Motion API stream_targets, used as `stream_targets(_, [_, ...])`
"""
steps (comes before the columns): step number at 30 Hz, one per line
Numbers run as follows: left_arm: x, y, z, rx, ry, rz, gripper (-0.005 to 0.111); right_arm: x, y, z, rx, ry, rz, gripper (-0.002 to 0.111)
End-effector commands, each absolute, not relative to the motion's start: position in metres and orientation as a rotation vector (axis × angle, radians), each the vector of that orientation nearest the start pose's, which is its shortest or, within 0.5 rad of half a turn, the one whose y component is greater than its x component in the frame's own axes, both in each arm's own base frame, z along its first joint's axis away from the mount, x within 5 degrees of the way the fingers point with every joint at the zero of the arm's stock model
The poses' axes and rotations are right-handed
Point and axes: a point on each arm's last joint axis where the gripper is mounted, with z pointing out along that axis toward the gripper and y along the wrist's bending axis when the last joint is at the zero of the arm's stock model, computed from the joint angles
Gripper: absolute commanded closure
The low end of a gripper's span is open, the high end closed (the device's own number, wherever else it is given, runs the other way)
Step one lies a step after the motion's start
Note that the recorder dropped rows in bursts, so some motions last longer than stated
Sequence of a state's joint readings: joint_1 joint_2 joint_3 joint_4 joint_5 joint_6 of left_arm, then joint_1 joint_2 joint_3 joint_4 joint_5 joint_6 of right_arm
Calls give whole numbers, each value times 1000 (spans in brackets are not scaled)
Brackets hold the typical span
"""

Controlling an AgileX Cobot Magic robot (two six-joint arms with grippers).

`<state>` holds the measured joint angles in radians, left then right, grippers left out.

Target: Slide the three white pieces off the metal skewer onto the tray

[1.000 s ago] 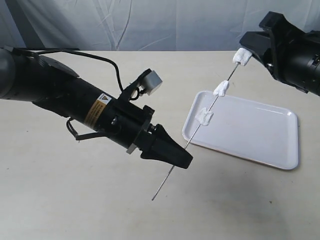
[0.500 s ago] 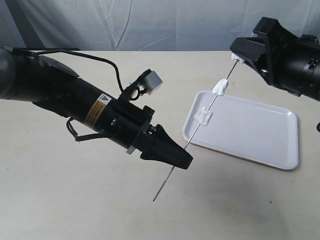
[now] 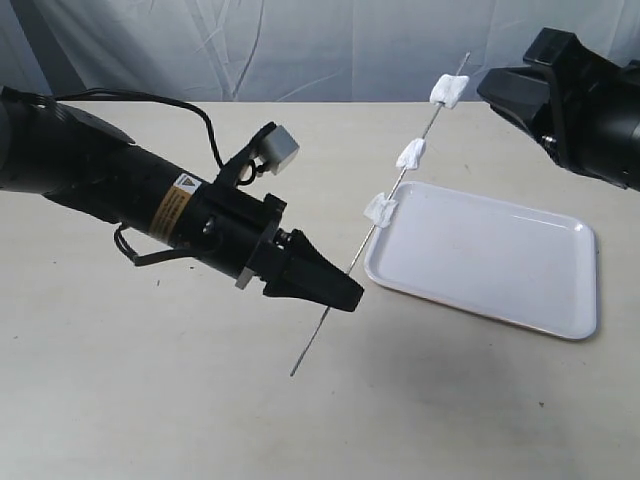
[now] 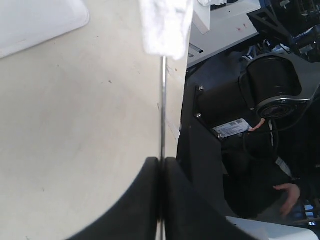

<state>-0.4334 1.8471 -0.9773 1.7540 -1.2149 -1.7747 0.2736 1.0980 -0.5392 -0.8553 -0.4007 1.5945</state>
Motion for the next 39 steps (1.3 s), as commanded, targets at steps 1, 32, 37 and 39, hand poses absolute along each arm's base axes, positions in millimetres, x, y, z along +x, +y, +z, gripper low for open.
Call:
stream_targets(1, [254, -209, 191, 1098, 2174, -1652, 107, 209, 85, 282, 244, 1864, 991, 87])
stream_targets(32, [246, -221, 192, 1140, 2156, -1676, 107, 216, 89, 271, 257, 1903, 1014, 95])
stream_targets(37, [243, -224, 192, 1155, 2154, -1681, 107, 216, 89, 272, 258, 1901, 1017, 96])
stream_targets(39, [241, -225, 191, 1168, 2153, -1682, 107, 216, 89, 272, 258, 1901, 1017, 96])
